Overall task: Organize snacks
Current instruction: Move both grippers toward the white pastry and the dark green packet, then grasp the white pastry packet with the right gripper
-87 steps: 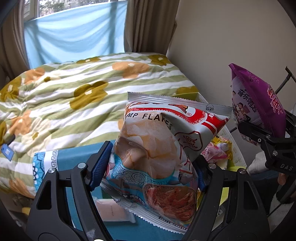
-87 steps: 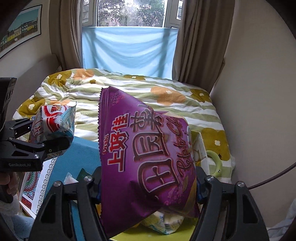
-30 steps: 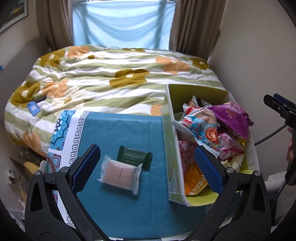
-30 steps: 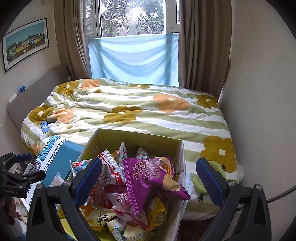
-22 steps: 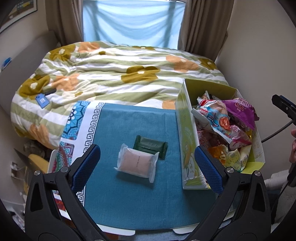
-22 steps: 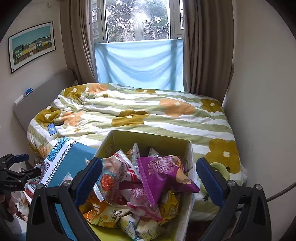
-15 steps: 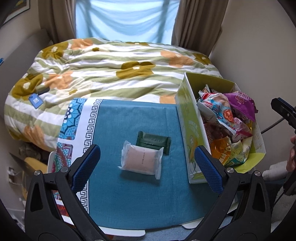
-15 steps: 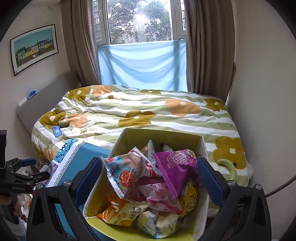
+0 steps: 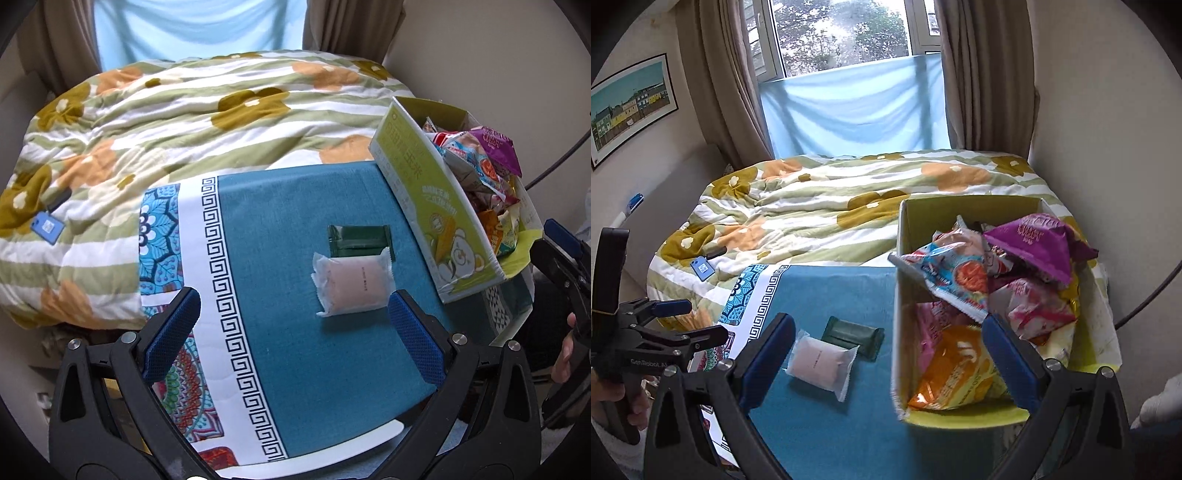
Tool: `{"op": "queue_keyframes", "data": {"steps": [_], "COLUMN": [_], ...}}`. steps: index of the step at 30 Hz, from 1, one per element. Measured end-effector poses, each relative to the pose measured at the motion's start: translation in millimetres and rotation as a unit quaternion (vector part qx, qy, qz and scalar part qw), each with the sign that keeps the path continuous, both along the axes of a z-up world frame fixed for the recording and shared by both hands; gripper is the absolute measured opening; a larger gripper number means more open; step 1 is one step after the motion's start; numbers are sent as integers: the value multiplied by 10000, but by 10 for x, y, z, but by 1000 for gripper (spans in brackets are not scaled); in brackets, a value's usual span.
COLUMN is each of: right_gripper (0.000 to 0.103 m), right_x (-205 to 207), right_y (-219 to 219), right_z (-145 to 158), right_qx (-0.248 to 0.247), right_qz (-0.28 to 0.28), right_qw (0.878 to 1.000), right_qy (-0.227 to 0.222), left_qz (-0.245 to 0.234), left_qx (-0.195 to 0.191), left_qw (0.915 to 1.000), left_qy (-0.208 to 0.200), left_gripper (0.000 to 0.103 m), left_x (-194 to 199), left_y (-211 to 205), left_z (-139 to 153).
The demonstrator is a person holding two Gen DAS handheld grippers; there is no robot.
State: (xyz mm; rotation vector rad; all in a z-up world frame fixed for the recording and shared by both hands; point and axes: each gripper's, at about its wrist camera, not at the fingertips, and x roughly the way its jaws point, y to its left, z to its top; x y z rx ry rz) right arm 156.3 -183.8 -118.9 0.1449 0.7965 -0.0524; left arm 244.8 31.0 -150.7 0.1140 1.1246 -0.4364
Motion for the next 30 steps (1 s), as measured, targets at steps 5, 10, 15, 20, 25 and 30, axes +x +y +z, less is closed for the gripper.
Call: {"op": "queue_keyframes", "data": {"steps": [5, 10, 15, 20, 25, 30], "right_gripper": [101, 101, 101, 101, 101, 101], "right_x": [-76, 99, 444, 720, 860, 887], "right_y": [460, 815, 1012, 1088, 1152, 1242], "right_z": [-181, -648, -1249, -1612, -1791, -1814], "right_qx": [4, 50, -316, -252, -502, -839], "right_qz": [-268, -417, -420, -599, -795, -894], "right_qw": [9996, 9985, 9959, 9929, 9886, 9862], "right_qy": [68, 356, 733, 999, 1176, 1112], "left_qz": [-58, 140, 200, 174, 72, -65], "left_qx": [1, -37, 169, 83, 94, 70], "left_qw": [9999, 9993, 9987, 9976, 9978, 9977], "left_qy": [152, 350, 444, 667, 645, 664], "left_gripper": [101, 101, 101, 101, 101, 101], "left_x": [203, 365, 484, 586, 685, 758], "left_y": [239, 453, 524, 552, 493, 406], "left_z": [-243, -534, -843, -1033, -1074, -1099]}}
